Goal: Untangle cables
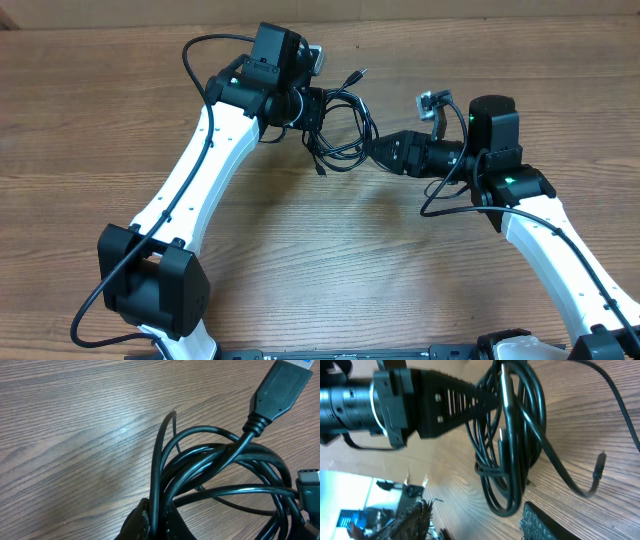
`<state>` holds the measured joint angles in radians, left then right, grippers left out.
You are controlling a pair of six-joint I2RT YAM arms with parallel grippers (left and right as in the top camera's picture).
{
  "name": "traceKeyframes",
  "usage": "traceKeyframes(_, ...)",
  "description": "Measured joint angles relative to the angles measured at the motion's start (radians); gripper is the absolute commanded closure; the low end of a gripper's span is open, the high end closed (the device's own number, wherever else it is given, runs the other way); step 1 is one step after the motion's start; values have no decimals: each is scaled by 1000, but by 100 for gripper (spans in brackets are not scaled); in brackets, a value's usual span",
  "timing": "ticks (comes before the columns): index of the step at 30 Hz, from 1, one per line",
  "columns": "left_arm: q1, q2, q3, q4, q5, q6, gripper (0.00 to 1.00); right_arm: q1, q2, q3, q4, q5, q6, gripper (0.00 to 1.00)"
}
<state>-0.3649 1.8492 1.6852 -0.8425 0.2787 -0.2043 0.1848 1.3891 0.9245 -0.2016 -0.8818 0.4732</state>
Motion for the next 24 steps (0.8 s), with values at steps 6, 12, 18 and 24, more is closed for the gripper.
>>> traceKeyframes(6,0,0,0,0,0,-8,96,3,-1,0,6,104,59,47)
traceKeyframes(12,0,0,0,-3,0,-41,96,70,0,0,7,211,77,51)
traceKeyframes(18,0,0,0,-23,-3,-57,96,153,7,0,4,337,76,62)
traceKeyframes(24,0,0,0,-43,6,-76,96,177,11,0,3,529,79,85)
